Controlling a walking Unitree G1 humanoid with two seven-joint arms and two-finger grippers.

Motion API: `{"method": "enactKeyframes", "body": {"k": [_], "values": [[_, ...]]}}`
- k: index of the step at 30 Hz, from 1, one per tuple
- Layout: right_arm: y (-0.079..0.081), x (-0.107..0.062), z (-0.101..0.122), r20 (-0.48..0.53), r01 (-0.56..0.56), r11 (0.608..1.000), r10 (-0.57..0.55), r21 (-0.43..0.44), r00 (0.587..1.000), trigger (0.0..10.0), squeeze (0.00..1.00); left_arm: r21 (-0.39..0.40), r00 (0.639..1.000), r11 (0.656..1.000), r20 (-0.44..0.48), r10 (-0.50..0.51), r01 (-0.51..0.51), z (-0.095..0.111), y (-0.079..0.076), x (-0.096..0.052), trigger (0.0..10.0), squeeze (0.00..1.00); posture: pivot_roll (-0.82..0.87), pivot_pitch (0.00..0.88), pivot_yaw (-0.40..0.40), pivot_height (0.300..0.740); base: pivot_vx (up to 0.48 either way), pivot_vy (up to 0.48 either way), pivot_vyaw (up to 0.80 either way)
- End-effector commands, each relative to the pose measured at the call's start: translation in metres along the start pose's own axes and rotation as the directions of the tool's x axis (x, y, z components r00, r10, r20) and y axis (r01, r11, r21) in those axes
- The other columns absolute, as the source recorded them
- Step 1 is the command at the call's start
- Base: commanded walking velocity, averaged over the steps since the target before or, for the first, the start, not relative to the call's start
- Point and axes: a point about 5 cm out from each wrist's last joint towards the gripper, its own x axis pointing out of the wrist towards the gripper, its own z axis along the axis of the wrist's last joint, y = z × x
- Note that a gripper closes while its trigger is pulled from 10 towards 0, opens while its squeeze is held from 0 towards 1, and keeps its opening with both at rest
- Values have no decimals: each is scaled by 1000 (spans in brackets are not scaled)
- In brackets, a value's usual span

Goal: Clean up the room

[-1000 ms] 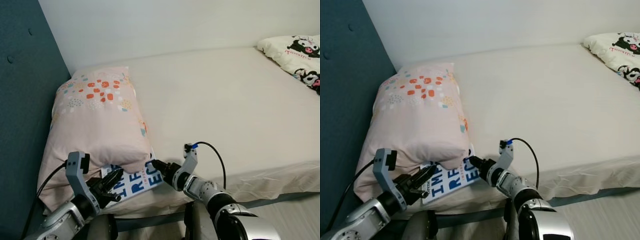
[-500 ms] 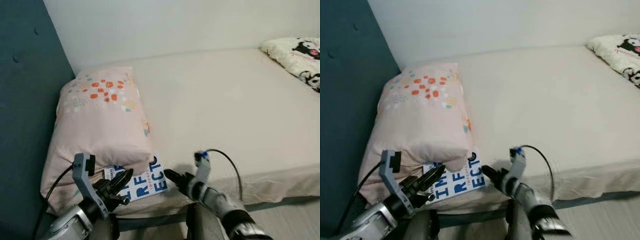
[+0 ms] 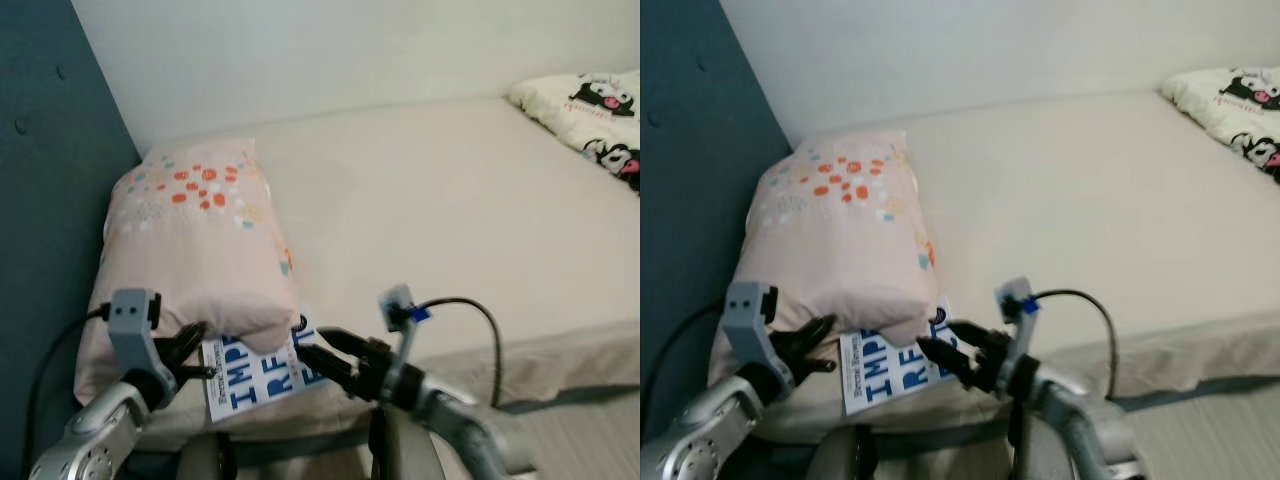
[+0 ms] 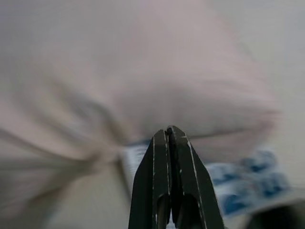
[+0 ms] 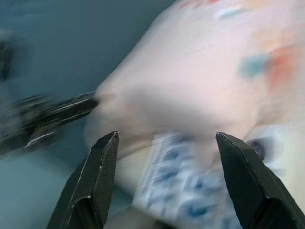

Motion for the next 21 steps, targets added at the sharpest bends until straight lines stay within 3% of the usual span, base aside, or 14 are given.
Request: {"method": "enactKeyframes", "body": {"k": [1, 5, 7, 10, 12, 15, 16, 18, 20, 21], "values": [[-6, -3, -5, -5, 62, 997, -62, -38, 998, 10000, 0, 30, 999, 999, -16, 37, -36, -4, 7, -2, 10000, 0, -10, 151, 2, 587, 0, 0, 0], [-15, 1, -16, 12, 220, 966, -221, -136, 975, 10000, 0, 89, 999, 996, -37, 31, -28, -10, 0, 1, 10000, 0, -8, 146, -4, 587, 0, 0, 0], [-16, -3, -21, -13, 252, 953, -258, -170, 966, 10000, 0, 97, 999, 995, -42, 33, -28, -14, -4, 1, 10000, 0, -9, 144, -6, 587, 0, 0, 0], [-18, -19, -34, -89, 281, 938, -304, -203, 949, 10000, 0, 84, 996, 994, -62, -64, 69, -25, -16, -3, 10000, 0, -10, 141, -9, 587, 0, 0, 0], [-23, -27, -36, -88, 318, 933, -336, -171, 938, 10000, 0, 123, 969, 965, -124, -215, 230, -33, -25, -12, 10000, 0, -10, 141, -10, 587, 0, 0, 0], [-27, -33, -38, -68, 324, 927, -341, -188, 938, 10000, 0, 279, 918, 885, -246, -309, 373, -50, -26, -23, 10000, 0, -15, 133, -7, 587, 0, 0, 0], [-27, -33, -38, -68, 324, 927, -341, -188, 938, 10000, 0, 279, 918, 885, -246, -309, 373, -50, -26, -23, 10000, 0, -15, 133, -7, 587, 0, 0, 0], [-28, -36, -37, -47, 317, 926, -333, -205, 942, 10000, 0, 250, 954, 925, -168, -249, 286, -42, -20, -18, 10000, 0, -15, 127, -5, 587, 0, 0, 0], [-33, -39, -38, -32, 357, 909, -372, -216, 928, 10000, 0, 191, 991, 973, -63, -120, 130, -29, -13, -9, 10000, 0, -17, 122, -6, 587, 0, 0, 0], [-35, -40, -36, 12, 385, 899, -391, -210, 920, 10000, 0, 124, 1000, 992, 4, 19, -19, -21, -7, 0, 10000, 0, -13, 105, -9, 587, 0, 0, 0]]}}
